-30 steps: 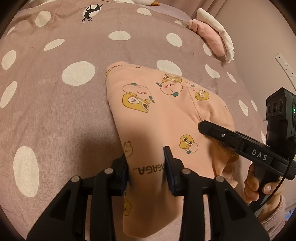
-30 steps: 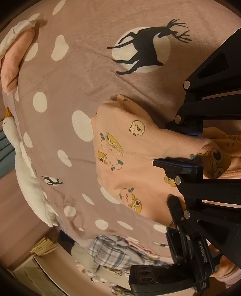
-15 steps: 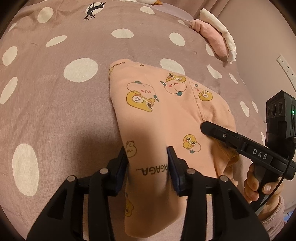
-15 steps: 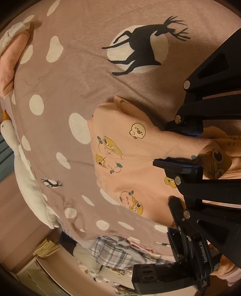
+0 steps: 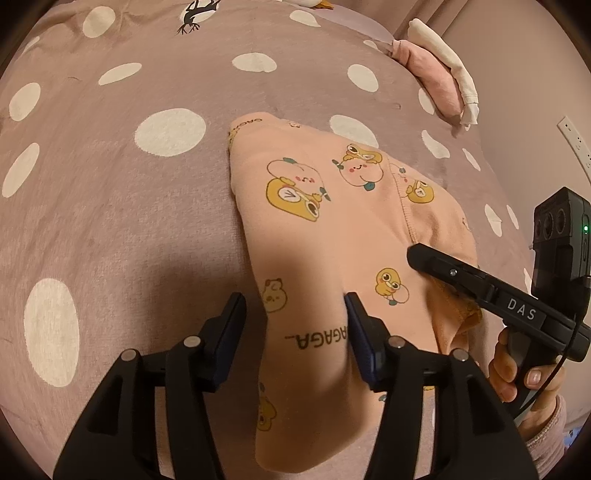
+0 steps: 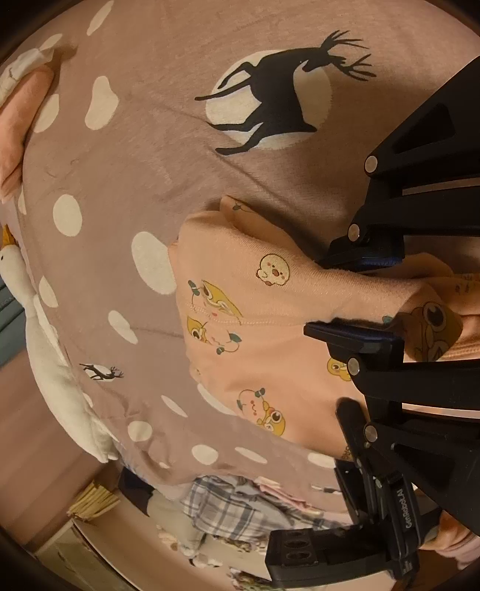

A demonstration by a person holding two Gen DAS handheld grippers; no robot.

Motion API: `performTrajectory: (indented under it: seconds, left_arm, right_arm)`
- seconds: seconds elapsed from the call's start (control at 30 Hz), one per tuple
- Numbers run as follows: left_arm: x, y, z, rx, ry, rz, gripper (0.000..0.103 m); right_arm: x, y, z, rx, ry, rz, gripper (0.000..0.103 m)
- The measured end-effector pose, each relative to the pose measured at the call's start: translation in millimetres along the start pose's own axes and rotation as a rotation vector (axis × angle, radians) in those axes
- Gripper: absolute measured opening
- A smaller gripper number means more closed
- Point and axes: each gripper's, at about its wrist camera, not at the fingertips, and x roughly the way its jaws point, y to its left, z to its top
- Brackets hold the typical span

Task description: Fold small clothes

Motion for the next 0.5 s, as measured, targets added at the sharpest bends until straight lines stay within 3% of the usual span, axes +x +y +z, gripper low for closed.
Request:
performTrajectory:
  seconds: [0.5]
  left_arm:
    - [1.5,5.1,0.4,-0.014,0.003,0.005,0.064]
  right_arm:
    - [1.5,-1.9,-1.8,0.013,0.001,0.000,0.030]
